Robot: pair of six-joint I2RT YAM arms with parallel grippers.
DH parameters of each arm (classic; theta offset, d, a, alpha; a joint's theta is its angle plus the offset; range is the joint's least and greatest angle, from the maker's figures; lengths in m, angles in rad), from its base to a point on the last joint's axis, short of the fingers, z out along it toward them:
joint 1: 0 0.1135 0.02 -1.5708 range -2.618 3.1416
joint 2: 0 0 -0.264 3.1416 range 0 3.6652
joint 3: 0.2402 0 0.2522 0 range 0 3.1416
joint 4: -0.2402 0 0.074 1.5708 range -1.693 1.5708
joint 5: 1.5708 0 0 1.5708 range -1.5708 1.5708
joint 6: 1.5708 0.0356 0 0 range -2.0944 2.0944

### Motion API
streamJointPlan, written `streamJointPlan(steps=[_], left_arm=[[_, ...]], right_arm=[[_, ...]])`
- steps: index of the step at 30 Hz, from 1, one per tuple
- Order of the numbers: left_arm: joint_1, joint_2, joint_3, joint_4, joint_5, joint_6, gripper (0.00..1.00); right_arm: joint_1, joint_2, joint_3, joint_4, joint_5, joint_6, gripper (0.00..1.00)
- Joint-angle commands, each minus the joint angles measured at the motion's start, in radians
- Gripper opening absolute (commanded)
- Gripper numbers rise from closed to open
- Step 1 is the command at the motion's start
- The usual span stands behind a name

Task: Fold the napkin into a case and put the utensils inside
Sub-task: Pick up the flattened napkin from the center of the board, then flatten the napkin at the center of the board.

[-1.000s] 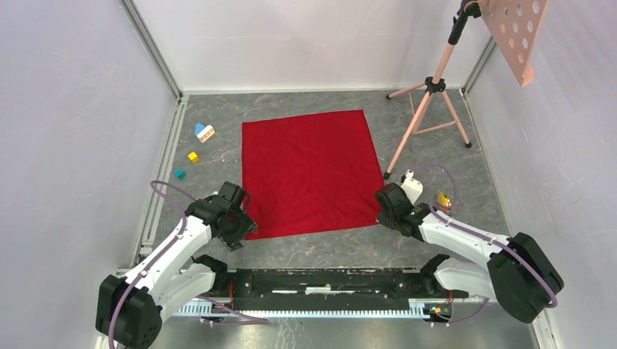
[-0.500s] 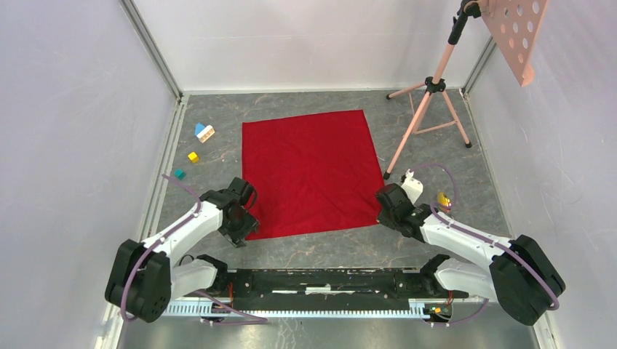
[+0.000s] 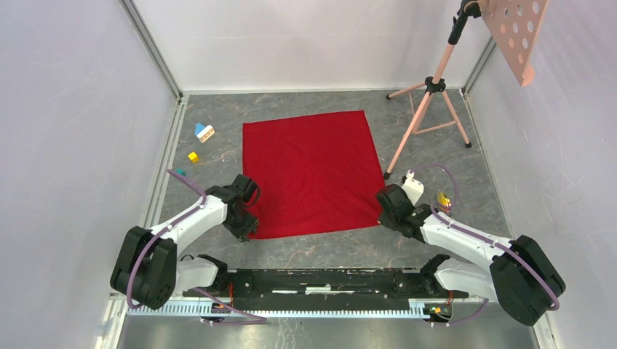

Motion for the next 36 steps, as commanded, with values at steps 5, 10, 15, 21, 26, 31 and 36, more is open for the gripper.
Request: streamJointPlan(steps=[5, 10, 15, 21, 26, 31, 36], left_arm=[[0.027, 0.066, 0.001, 0.127, -0.056, 0.035, 0.08], [0.035, -0.058, 0.092, 0.073, -0.053, 0.135, 0.02], [0.041, -0.26, 0.268, 0.029, 0.037, 0.341, 0.02], [0.041, -0.432, 0.666, -0.064, 0.165, 0.567, 0.02], [0.042, -0.531, 0.965, -0.011, 0.249, 0.682, 0.02], [0.041, -0.558, 1.061, 0.128, 0.17, 0.706, 0.02], [0.042, -0.426, 1.046, 0.125, -0.106, 0.681, 0.02]], right_arm=[[-0.003, -0.024, 0.033, -0.016, 0.029, -0.038, 0.0], [-0.004, -0.085, 0.063, 0.088, -0.026, -0.278, 0.0], [-0.003, -0.262, 0.123, 0.226, -0.221, -0.602, 0.0], [-0.002, -0.56, 0.234, 0.393, -0.616, -0.712, 0.0], [-0.001, -0.655, 0.352, 0.574, -0.802, -0.589, 0.01], [-0.001, -0.628, 0.4, 0.7, -0.793, -0.546, 0.0], [-0.001, -0.525, 0.391, 0.545, -0.331, -0.635, 0.0]])
